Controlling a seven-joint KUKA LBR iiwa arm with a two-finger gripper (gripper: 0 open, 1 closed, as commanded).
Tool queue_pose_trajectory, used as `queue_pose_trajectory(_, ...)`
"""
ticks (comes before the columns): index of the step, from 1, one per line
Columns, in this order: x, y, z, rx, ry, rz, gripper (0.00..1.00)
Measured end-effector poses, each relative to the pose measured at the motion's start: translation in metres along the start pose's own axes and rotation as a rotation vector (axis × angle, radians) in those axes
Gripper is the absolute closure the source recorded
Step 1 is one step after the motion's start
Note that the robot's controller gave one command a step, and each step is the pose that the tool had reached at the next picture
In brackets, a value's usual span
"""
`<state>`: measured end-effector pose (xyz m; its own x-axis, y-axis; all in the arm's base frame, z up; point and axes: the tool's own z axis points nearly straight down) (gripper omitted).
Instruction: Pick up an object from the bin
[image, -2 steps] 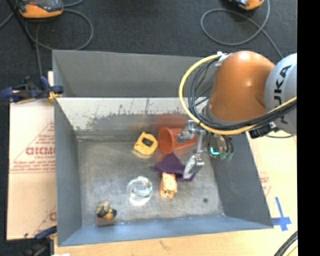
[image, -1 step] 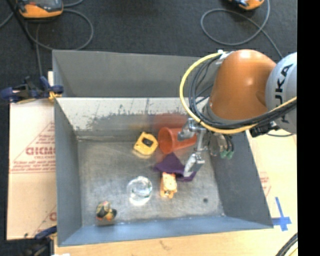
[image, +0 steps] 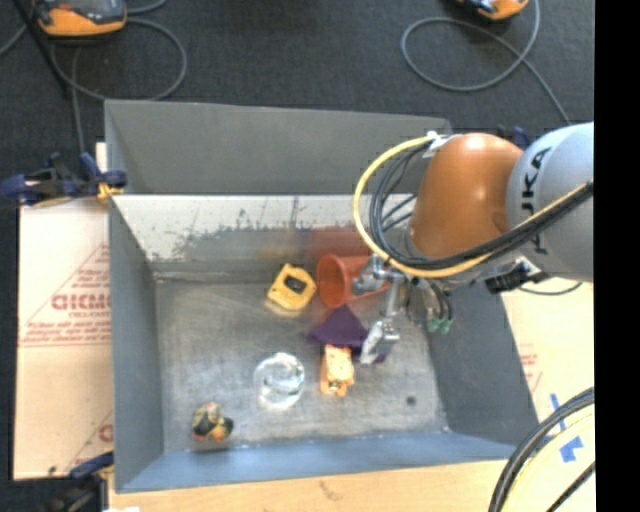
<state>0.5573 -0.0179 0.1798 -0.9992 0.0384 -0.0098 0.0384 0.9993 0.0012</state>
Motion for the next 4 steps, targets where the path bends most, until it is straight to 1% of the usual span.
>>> queue_pose_trajectory(1, -0.007, -0.029, 0.021, 0.001, 0.011, 0.11, 0.0)
queue_pose_trajectory(2, -0.012, -0.026, 0.051, 0.001, 0.005, 0.226, 0.0)
queue_pose_trajectory(3, -0.022, -0.04, 0.104, 0.0, -0.002, 0.257, 0.0)
queue_pose_trajectory(4, -0.019, -0.038, 0.101, -0.001, 0.015, 0.252, 1.0)
